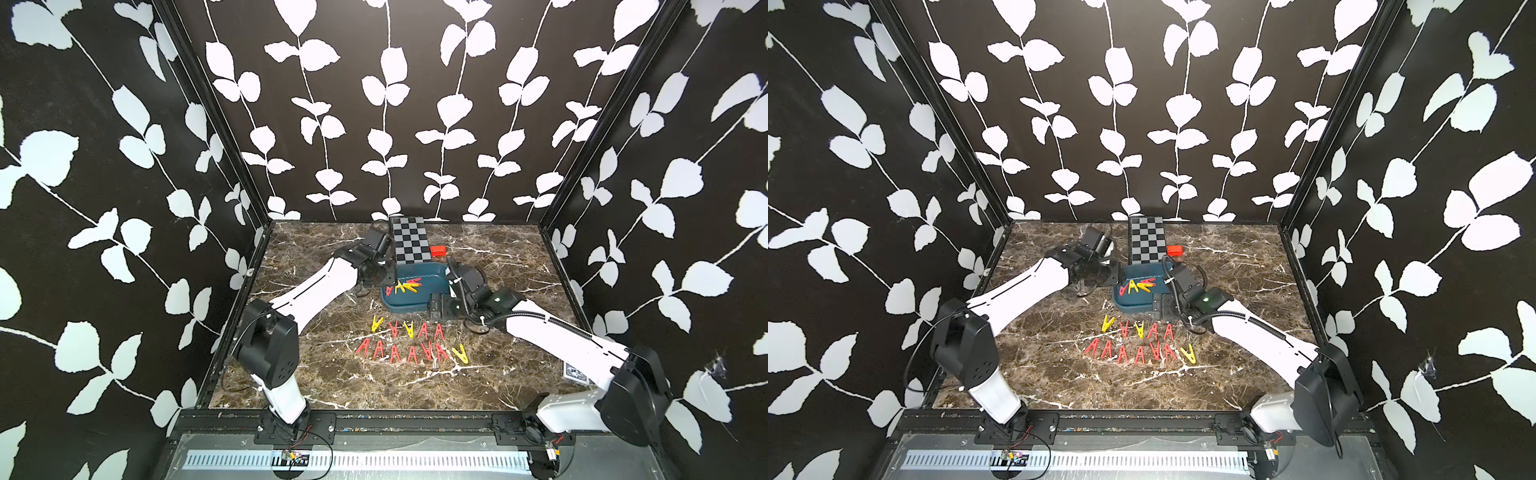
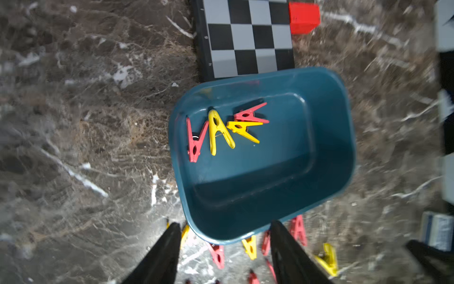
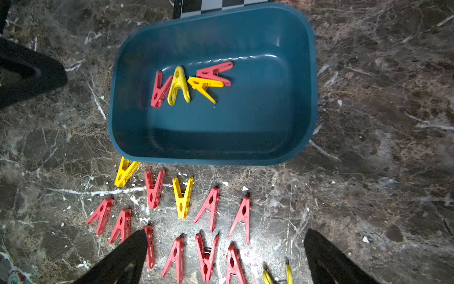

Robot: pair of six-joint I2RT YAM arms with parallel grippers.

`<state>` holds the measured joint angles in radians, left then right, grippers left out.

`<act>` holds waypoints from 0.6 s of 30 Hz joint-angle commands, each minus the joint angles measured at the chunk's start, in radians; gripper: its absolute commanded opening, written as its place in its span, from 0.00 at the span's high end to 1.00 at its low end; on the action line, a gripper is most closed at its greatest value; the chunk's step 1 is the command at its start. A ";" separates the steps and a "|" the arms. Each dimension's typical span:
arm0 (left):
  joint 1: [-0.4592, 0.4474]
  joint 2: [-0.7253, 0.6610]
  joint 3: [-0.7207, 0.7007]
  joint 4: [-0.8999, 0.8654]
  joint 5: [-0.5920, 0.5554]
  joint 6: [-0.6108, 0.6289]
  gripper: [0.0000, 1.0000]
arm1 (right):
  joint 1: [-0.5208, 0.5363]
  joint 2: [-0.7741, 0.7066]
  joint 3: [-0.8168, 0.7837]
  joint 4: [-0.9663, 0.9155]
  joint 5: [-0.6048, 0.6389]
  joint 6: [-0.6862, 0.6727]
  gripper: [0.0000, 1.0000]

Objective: Take the clothespins out of the storage box
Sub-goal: Place the clothespin at the center of the board.

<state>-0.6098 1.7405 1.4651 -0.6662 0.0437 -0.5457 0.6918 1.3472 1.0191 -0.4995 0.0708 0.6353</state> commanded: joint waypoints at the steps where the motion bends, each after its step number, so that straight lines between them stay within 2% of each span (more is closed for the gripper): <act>1: -0.025 0.046 0.061 -0.063 -0.046 0.036 0.50 | -0.029 -0.038 -0.021 0.040 0.001 -0.007 0.01; 3: -0.034 0.086 0.090 -0.077 -0.057 0.046 0.57 | -0.044 -0.056 -0.029 0.055 0.001 0.001 0.01; 10: -0.042 0.222 0.172 -0.084 -0.077 0.073 0.68 | -0.072 -0.104 -0.044 0.075 0.022 0.000 0.01; 18: -0.043 0.351 0.253 -0.126 -0.108 0.112 0.74 | -0.082 -0.117 -0.033 0.031 0.042 -0.003 0.01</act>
<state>-0.6521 2.0884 1.6810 -0.7410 -0.0345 -0.4644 0.6178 1.2533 0.9836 -0.4568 0.0834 0.6353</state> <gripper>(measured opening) 0.267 0.990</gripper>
